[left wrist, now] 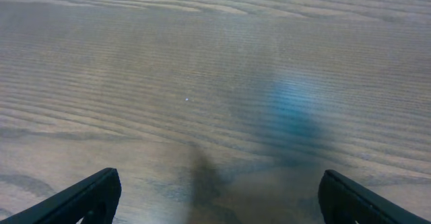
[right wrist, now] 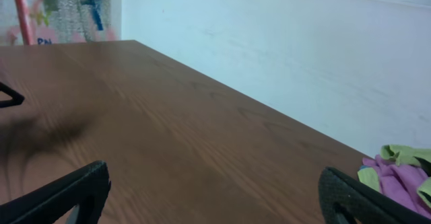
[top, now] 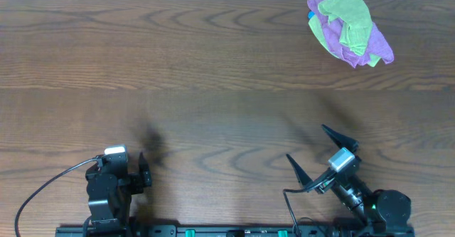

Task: Fold the cloth
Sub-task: 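Open the right gripper and reach toward the green and purple cloth pile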

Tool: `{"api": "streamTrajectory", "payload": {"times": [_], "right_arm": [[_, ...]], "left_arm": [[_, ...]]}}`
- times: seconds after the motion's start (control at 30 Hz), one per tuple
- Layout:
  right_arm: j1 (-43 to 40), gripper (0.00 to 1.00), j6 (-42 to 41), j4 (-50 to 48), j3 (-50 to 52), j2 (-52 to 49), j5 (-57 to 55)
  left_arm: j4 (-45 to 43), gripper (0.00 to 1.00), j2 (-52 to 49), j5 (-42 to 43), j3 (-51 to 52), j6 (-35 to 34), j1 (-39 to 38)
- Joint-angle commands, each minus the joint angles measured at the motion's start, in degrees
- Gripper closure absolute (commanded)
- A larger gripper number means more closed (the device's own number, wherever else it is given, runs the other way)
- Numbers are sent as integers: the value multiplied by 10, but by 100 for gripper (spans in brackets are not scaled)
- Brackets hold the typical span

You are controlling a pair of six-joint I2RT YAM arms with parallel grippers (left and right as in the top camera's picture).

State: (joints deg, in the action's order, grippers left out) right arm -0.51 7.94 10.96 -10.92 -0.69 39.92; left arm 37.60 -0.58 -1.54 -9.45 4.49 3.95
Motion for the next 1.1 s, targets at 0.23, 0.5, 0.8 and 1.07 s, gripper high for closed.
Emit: {"api": "streamTrajectory", "payload": {"times": [0.23, 0.5, 0.8, 1.07], "right_arm": [[5, 1, -111, -51, 1, 2, -38], [5, 1, -273, -139, -13, -115, -205], [4, 1, -201, -58, -240, -479, -220], [-3, 1, -134, 134, -502, -723, -364]], "left_arm": [[1, 5, 3, -3, 5, 2, -2], [1, 5, 3, -3, 5, 2, -2], [1, 5, 3, -3, 5, 2, -2], [1, 5, 3, -3, 5, 2, -2]]}}
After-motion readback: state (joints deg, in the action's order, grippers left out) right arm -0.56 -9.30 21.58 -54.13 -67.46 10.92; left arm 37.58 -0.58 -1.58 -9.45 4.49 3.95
